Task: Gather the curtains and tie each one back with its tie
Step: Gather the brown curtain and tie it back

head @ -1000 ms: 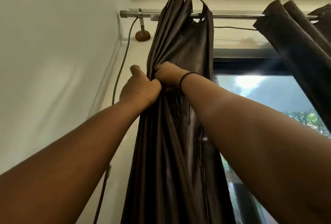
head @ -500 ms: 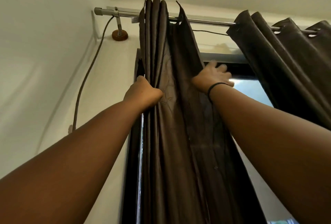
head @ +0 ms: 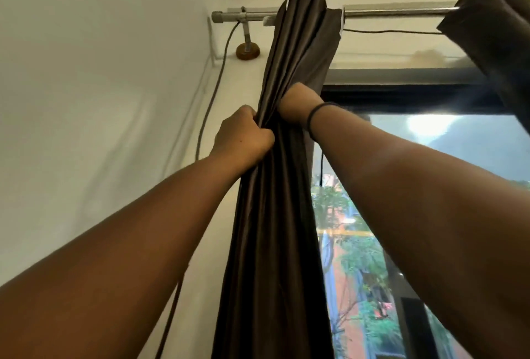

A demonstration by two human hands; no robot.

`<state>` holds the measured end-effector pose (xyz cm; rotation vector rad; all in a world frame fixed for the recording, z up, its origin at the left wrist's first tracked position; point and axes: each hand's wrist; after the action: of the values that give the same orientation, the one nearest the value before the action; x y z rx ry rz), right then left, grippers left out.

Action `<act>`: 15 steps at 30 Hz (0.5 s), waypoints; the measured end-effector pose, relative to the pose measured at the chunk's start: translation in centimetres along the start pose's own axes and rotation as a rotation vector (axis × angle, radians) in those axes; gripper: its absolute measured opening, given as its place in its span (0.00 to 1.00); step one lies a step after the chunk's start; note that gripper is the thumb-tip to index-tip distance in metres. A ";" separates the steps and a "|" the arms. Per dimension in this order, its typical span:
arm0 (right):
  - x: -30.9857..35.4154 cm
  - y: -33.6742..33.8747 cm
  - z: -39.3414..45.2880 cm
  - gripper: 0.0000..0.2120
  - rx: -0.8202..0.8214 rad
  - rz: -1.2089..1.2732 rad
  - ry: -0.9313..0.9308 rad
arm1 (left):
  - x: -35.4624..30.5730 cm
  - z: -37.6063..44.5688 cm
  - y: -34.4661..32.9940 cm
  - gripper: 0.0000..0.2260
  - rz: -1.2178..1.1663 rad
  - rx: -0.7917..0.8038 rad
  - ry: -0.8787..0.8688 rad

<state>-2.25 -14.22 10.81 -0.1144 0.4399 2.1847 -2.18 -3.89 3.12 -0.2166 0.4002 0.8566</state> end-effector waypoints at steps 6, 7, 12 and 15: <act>2.8 -0.7 1.2 0.17 0.068 0.049 0.140 | -0.6 1.7 2.3 0.12 0.016 -0.141 0.011; 2.9 -0.6 1.3 0.16 0.078 0.089 0.140 | -0.8 1.7 2.5 0.12 0.002 -0.129 0.023; 0.2 0.1 -1.0 0.14 0.092 0.356 0.047 | -1.6 1.0 1.2 0.12 -0.075 0.012 0.092; -2.4 0.6 -2.7 0.12 0.148 0.676 -0.038 | -2.4 0.2 0.3 0.23 -0.262 0.184 0.230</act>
<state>-1.49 -17.29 8.98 0.1852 0.6898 2.7936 -3.75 -5.28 4.35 -0.1928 0.6475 0.5341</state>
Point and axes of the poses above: each hand's wrist, its own z-axis towards the middle knuckle, its own y-axis out of the back of the hand, x = y × z, and after that the axes turned 13 degrees about y, right-handed
